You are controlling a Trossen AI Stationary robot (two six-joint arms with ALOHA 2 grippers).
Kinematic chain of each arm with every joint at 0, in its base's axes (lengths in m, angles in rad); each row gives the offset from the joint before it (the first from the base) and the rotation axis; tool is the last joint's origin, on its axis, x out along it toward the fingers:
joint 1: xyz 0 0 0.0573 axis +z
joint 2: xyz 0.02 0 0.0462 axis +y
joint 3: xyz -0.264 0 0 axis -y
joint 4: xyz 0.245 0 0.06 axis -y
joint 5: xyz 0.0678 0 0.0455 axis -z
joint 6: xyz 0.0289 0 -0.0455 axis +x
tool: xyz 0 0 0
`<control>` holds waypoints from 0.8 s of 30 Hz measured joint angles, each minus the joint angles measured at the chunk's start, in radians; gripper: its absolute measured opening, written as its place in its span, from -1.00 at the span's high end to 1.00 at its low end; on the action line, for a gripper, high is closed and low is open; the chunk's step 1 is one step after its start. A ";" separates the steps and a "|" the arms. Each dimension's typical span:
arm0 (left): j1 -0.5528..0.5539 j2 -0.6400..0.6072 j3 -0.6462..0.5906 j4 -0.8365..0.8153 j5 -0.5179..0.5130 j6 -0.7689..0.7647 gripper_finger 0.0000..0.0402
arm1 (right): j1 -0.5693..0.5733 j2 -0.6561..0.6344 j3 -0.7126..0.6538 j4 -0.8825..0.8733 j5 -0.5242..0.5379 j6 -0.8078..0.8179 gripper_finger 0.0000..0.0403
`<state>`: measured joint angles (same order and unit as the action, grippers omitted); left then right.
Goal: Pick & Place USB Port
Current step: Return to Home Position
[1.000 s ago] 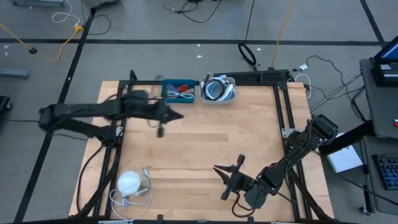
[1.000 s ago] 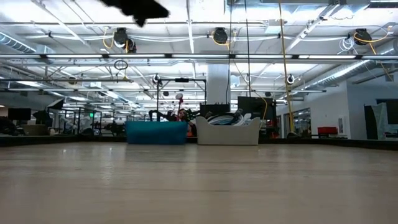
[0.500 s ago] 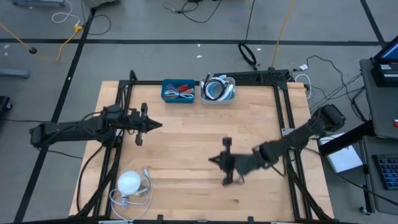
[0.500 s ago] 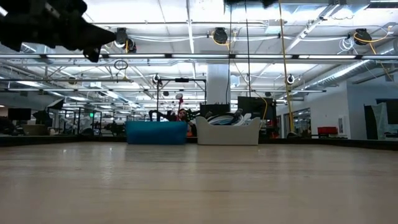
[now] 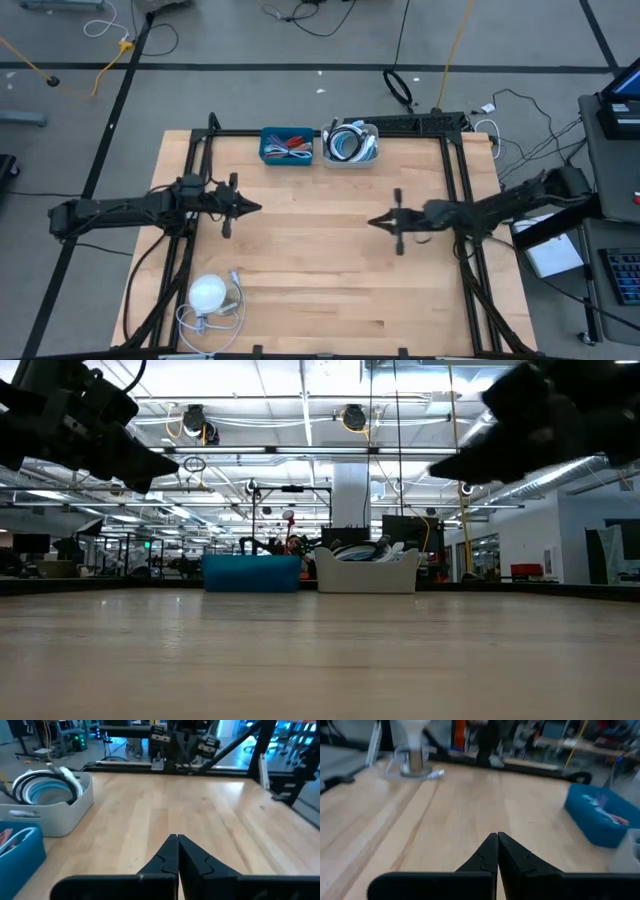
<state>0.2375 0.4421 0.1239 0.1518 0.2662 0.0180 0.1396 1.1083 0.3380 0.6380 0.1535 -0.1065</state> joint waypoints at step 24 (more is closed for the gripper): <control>0.252 0.028 -0.109 -0.048 -0.108 0.025 1.00 | 0.022 -0.187 -0.323 -0.065 0.242 0.249 1.00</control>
<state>0.4891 0.4702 0.0147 0.1041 0.1580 0.0433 0.1612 0.9213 0.0149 0.5728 0.3957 0.1424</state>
